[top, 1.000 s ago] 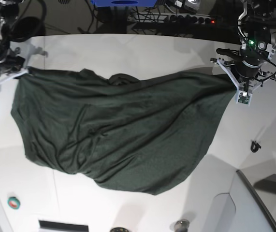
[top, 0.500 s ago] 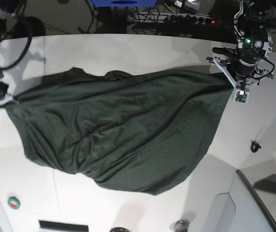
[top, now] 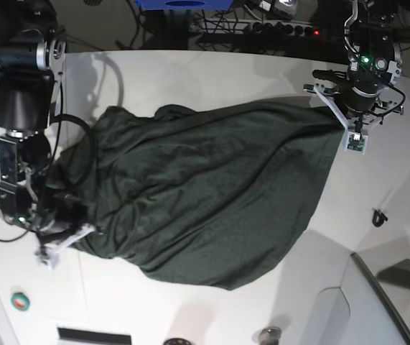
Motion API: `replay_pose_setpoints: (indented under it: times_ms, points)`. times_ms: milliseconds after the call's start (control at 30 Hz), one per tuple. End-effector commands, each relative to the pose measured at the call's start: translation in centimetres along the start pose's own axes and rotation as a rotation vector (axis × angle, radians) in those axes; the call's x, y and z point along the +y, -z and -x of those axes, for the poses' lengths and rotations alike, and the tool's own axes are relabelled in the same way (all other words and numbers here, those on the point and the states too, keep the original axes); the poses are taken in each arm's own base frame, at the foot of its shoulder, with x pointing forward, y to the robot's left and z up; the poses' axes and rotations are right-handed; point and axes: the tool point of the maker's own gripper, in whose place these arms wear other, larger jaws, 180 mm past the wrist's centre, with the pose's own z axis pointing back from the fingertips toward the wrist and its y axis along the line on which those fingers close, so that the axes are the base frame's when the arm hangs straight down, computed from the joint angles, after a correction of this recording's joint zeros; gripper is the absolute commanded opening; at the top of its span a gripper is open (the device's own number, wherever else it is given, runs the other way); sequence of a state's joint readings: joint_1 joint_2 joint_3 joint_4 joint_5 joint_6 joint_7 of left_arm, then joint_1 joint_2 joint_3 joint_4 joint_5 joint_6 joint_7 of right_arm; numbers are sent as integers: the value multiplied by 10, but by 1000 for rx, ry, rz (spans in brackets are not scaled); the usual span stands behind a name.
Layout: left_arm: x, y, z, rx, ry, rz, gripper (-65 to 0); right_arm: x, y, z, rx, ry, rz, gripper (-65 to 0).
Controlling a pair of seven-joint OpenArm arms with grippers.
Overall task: Layout the t-shirt on the table in an organized manner, then fold the t-shirt properly
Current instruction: 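Regrasp the shirt corner with the right gripper and pull it outward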
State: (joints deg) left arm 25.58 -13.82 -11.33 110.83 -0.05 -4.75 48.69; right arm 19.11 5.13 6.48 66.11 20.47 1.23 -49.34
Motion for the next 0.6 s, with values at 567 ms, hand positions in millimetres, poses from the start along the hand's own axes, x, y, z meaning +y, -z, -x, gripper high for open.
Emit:
replay_pose_setpoints:
  times_ms: [567]
  points:
    - [6,-4,-4,-23,12,-16,-650,-79,-20,92,-60,25,136,-365]
